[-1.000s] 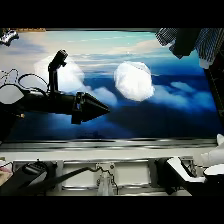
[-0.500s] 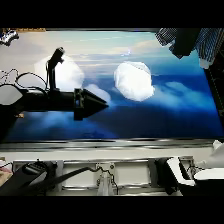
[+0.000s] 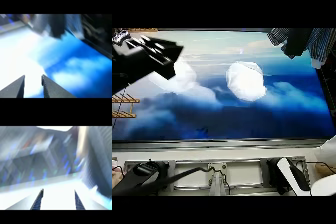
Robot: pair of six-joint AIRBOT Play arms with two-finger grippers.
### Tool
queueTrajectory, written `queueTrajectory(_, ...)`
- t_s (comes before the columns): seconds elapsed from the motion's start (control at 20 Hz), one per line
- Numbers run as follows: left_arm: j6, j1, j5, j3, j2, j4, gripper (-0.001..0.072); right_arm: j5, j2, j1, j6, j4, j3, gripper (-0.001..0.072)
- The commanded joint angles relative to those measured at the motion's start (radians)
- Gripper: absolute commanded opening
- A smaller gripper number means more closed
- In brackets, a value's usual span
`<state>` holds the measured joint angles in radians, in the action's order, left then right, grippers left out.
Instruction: Fold the clothes and pants, and hang the long-sleeved shirts on hangers.
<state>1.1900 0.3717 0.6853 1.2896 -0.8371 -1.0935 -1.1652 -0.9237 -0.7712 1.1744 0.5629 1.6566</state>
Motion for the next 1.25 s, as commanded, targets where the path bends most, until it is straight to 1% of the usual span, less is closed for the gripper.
queueTrajectory(0.0, 0.037, 0.000, -0.076, 0.016, 0.007, -0.084, 0.0241, -0.036, 0.005, 0.377, -0.122, 0.277, -0.264, 0.0469)
queueTrajectory(0.05, 0.037, 0.000, -0.076, 0.016, 0.006, -0.084, 0.0241, 0.012, 0.005, 0.469, -0.120, 0.368, -0.324, 0.0469)
queueTrajectory(0.1, 0.037, 0.000, -0.076, 0.016, 0.006, -0.084, 0.0241, 0.077, 0.005, 0.544, -0.119, 0.411, -0.380, 0.0468)
queueTrajectory(0.2, 0.037, 0.000, -0.076, 0.016, 0.006, -0.084, 0.0241, 0.156, 0.004, 0.639, -0.119, 0.420, -0.451, 0.0466)
queueTrajectory(0.25, 0.037, 0.000, -0.076, 0.016, 0.006, -0.084, 0.0241, 0.160, 0.004, 0.677, -0.119, 0.420, -0.467, 0.0461)
queueTrajectory(0.3, 0.037, 0.000, -0.076, 0.016, 0.006, -0.084, 0.0241, 0.158, 0.004, 0.705, -0.096, 0.403, -0.472, 0.0461)
queueTrajectory(0.45, 0.037, 0.000, -0.076, 0.016, 0.006, -0.084, 0.0242, 0.163, 0.006, 0.778, -0.092, 0.394, -0.471, 0.0461)
queueTrajectory(1.2, 0.037, 0.000, -0.076, 0.016, 0.006, -0.084, 0.0241, 0.163, 0.006, 0.797, -0.092, 0.394, -0.471, 0.0461)
